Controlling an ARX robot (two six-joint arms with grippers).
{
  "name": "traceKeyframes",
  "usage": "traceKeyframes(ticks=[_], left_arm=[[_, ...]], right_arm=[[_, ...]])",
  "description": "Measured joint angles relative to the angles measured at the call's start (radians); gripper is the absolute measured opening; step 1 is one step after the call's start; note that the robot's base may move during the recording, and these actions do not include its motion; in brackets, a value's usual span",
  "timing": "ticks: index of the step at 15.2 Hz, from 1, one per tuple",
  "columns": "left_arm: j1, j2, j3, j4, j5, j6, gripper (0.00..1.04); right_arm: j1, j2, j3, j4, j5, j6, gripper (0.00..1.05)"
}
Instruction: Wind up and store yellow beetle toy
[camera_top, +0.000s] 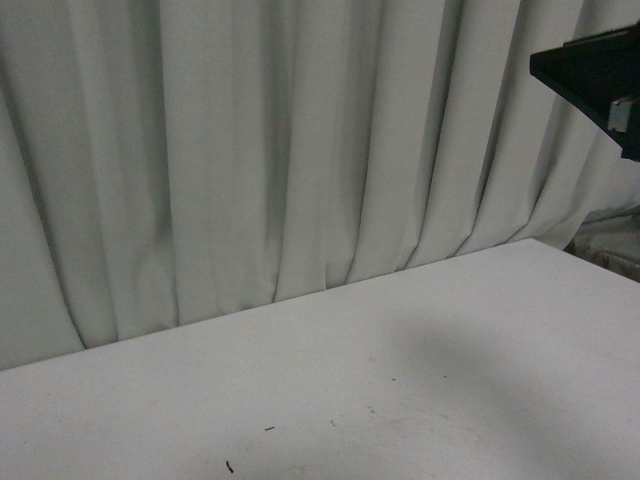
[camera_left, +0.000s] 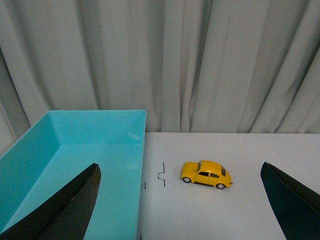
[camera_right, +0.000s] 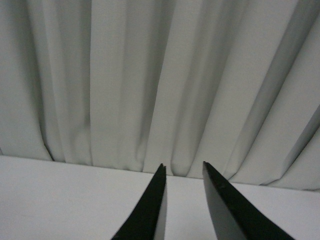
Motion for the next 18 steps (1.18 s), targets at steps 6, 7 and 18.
traceKeyframes(ticks=[6,7,18], left_arm=[[0.0,0.0,0.0,0.0,0.0,0.0,0.98],[0.0,0.0,0.0,0.0,0.0,0.0,0.98],[0.0,0.0,0.0,0.0,0.0,0.0,0.98]], right_arm=[[0.136,-0.155,-0.209,0.043,0.132,0.179,0.02],[0.131,-0.18,-0.234,0.041,0.143,0.182,0.02],[0.129,-0.421,-0.362,-0.077,0.143,0.185,0.02]])
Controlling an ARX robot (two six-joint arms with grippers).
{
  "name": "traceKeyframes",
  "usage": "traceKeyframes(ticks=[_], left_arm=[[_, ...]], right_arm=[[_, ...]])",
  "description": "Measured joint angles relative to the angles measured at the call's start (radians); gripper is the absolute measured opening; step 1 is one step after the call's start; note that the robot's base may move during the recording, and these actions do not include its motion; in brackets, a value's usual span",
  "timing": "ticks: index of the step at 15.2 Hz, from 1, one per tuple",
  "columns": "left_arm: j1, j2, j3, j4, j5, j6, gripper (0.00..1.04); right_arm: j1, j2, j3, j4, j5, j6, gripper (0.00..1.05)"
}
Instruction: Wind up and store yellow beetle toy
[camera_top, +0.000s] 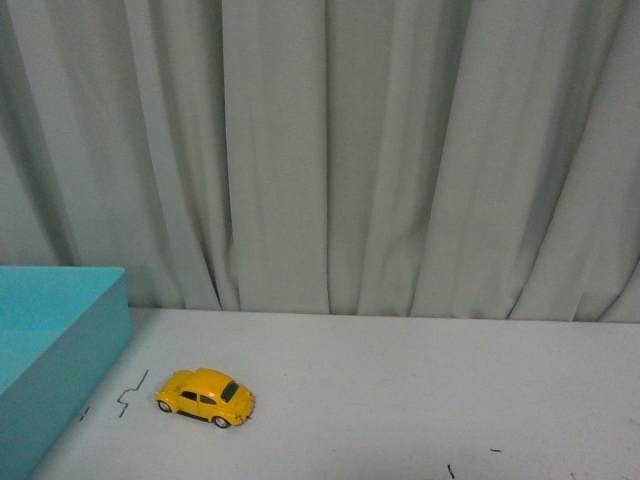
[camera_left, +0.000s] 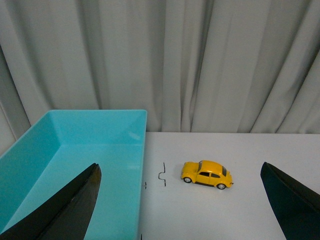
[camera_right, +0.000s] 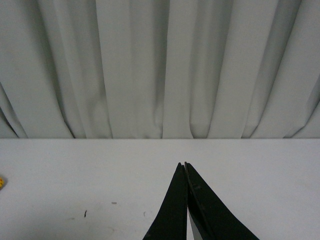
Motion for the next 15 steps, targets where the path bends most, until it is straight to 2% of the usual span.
traceKeyframes(ticks=[1,5,6,11,12,15], left_arm=[[0.0,0.0,0.0,0.0,0.0,0.0,0.98],[0.0,0.0,0.0,0.0,0.0,0.0,0.98],[0.0,0.0,0.0,0.0,-0.001,0.0,0.98],[0.0,0.0,0.0,0.0,0.0,0.0,0.98],[0.0,0.0,0.0,0.0,0.0,0.0,0.98],[0.0,0.0,0.0,0.0,0.0,0.0,0.98]], right_arm=[[0.0,-0.015,-0.023,0.029,0.0,0.0,0.02],[0.0,-0.09,-0.029,-0.059,0.0,0.001,0.02],[0.0,-0.197,-0.029,-0.211,0.001,0.001,0.02],[0.0,-0.247,-0.029,-0.213,0.003,0.001,0.02],[0.0,-0.247,-0.029,-0.213,0.003,0.001,0.06],[0.0,-0.247,-0.029,-0.213,0.003,0.001,0.43]])
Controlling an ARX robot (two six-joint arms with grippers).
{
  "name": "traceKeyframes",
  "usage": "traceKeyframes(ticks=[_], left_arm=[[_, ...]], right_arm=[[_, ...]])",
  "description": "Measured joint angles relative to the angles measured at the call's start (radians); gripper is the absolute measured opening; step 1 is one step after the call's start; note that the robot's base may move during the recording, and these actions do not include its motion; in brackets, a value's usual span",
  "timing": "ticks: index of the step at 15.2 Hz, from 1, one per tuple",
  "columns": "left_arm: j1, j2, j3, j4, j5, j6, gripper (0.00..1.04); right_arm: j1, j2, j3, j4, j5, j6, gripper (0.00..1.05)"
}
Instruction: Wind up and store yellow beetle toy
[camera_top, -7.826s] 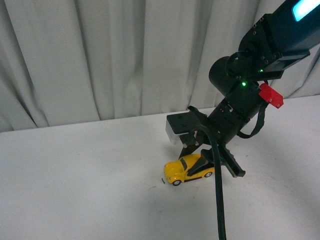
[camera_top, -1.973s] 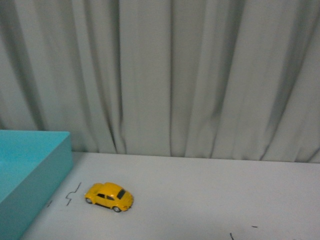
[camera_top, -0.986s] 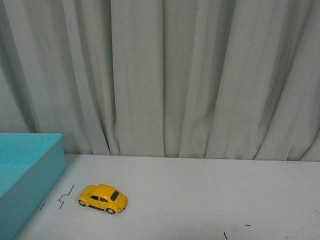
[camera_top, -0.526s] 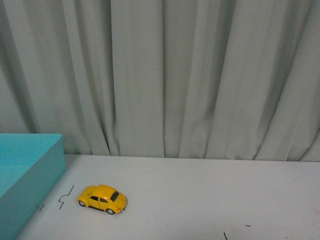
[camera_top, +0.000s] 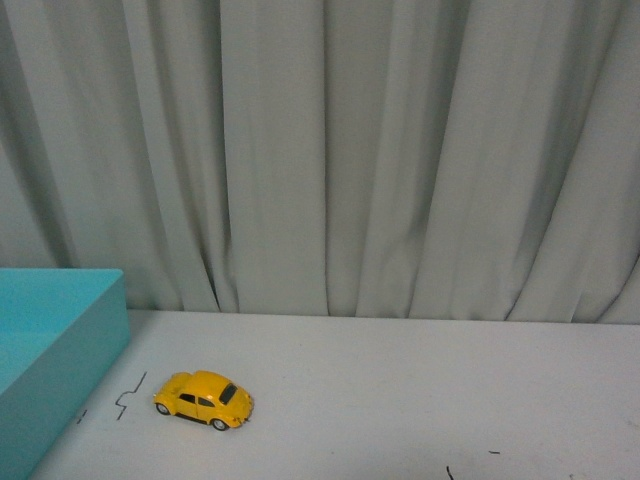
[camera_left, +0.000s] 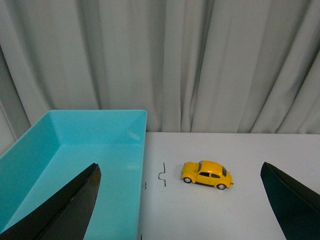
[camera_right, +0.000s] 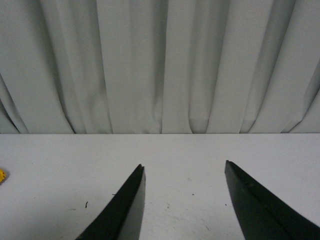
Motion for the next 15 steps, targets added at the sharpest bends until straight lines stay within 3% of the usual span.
traceKeyframes(ticks=[3,5,7,8,12,15], left_arm=[[0.0,0.0,0.0,0.0,0.0,0.0,0.98],[0.0,0.0,0.0,0.0,0.0,0.0,0.98],[-0.053,0.258,0.15,-0.27,-0.228,-0.166,0.98],[0.011,0.408,0.179,-0.156,-0.254,-0.211,0.98],[0.11,1.014,0.367,0.328,-0.093,-0.089,0.98],[0.115,1.39,0.579,0.377,-0.041,0.087,0.98]], right_arm=[[0.0,0.0,0.0,0.0,0.0,0.0,0.83],[0.0,0.0,0.0,0.0,0.0,0.0,1.0],[0.0,0.0,0.0,0.0,-0.002,0.0,0.98],[0.0,0.0,0.0,0.0,0.0,0.0,0.98],[0.0,0.0,0.0,-0.001,-0.001,0.0,0.98],[0.0,0.0,0.0,0.0,0.0,0.0,0.98]])
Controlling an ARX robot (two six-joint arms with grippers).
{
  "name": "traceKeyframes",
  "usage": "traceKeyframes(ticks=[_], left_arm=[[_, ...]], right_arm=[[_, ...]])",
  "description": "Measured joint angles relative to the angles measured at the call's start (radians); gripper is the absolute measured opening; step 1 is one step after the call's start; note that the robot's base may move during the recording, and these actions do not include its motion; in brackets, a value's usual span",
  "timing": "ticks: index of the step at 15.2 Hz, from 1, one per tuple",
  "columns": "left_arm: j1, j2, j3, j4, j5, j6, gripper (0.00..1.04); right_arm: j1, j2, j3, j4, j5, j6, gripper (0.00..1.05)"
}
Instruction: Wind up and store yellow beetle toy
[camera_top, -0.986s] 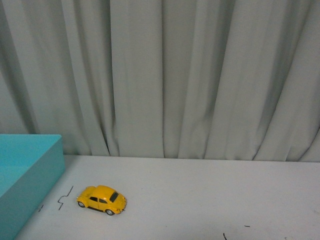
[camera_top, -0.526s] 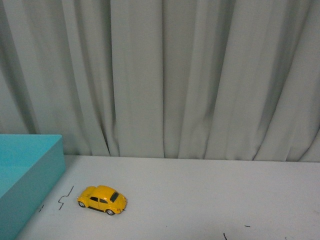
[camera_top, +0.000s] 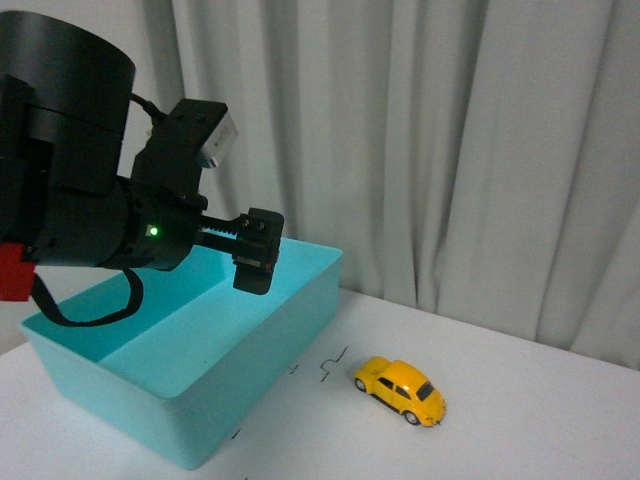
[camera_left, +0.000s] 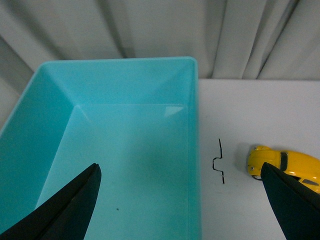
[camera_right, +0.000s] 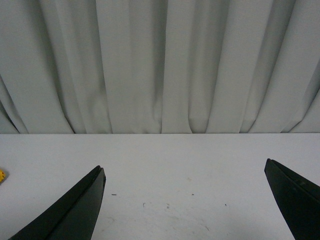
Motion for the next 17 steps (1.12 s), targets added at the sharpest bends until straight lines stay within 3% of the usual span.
traceKeyframes(ticks=[4,8,14,17], left_arm=[[-0.032,0.298,0.344,-0.143,0.121,0.271,0.98],[-0.131,0.472,0.674,-0.369,0.201,0.623,0.98],[-0.224,0.681,0.911,-0.809,0.058,1.345,0.98],[-0.248,0.742,0.972,-0.911,-0.003,1.522,0.98]], right_arm=[[0.0,0.0,0.0,0.0,0.0,0.0,0.98],[0.0,0.0,0.0,0.0,0.0,0.0,0.98],[0.0,0.0,0.0,0.0,0.0,0.0,0.98],[0.0,0.0,0.0,0.0,0.0,0.0,0.98]])
